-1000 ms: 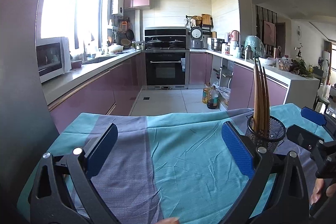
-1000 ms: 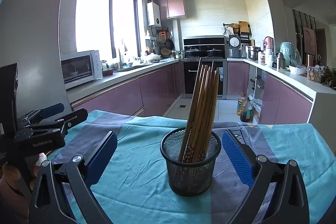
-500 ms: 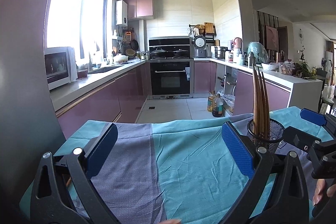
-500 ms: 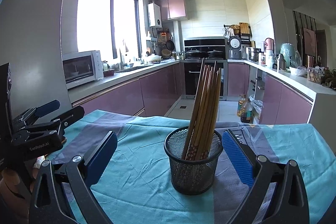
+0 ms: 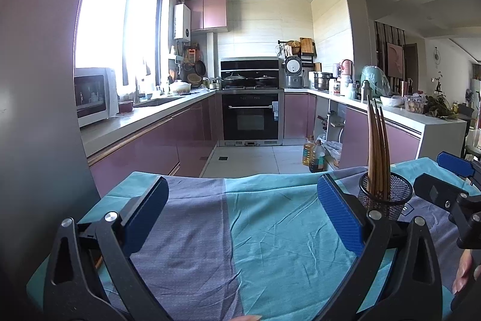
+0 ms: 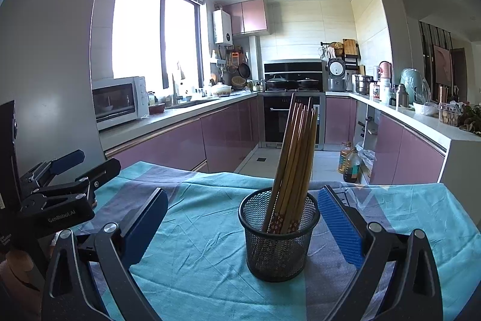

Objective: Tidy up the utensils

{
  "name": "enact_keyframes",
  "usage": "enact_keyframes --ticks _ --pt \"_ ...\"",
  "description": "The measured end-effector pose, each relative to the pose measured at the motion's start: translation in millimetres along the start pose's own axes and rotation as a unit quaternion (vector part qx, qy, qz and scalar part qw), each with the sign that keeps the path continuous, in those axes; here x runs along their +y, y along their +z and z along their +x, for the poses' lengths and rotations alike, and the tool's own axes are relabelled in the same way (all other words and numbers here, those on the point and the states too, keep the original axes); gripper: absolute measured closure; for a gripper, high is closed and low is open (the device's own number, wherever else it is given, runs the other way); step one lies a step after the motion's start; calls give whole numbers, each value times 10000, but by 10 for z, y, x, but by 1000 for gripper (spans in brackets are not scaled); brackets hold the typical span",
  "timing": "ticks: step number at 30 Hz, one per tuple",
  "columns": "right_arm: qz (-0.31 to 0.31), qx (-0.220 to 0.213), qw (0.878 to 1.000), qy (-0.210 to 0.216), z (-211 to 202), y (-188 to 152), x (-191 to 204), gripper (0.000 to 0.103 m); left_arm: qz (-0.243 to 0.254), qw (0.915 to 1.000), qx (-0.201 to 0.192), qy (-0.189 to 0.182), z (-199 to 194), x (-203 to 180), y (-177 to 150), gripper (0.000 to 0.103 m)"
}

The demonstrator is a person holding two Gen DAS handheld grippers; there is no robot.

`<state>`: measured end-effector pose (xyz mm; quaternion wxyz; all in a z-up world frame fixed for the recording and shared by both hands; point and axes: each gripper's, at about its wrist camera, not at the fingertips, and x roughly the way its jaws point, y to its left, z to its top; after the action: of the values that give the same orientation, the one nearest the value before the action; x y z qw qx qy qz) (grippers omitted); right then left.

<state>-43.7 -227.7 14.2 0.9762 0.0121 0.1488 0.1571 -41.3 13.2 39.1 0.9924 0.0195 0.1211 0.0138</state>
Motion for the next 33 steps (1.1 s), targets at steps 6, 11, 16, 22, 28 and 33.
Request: enact_keyframes --ticks 6,11,16,22,28,33 --pt "-1 -11 10000 17 -22 -2 0 7 1 10000 -46 42 -39 8 -11 6" --pt "-5 -17 10000 11 -45 8 1 7 -10 10000 -40 69 -44 11 -17 6" --pt "2 -12 10000 5 -49 17 -2 7 -12 10000 -37 71 -52 7 -22 6" --pt "-6 -13 10000 5 -39 18 2 7 -26 10000 -19 71 -45 7 -27 6" --pt "0 -6 10000 9 -39 20 1 7 -66 9999 -14 97 -54 21 -36 6" --pt "9 -6 10000 9 -38 21 -2 7 -90 9999 12 106 -55 31 -48 6"
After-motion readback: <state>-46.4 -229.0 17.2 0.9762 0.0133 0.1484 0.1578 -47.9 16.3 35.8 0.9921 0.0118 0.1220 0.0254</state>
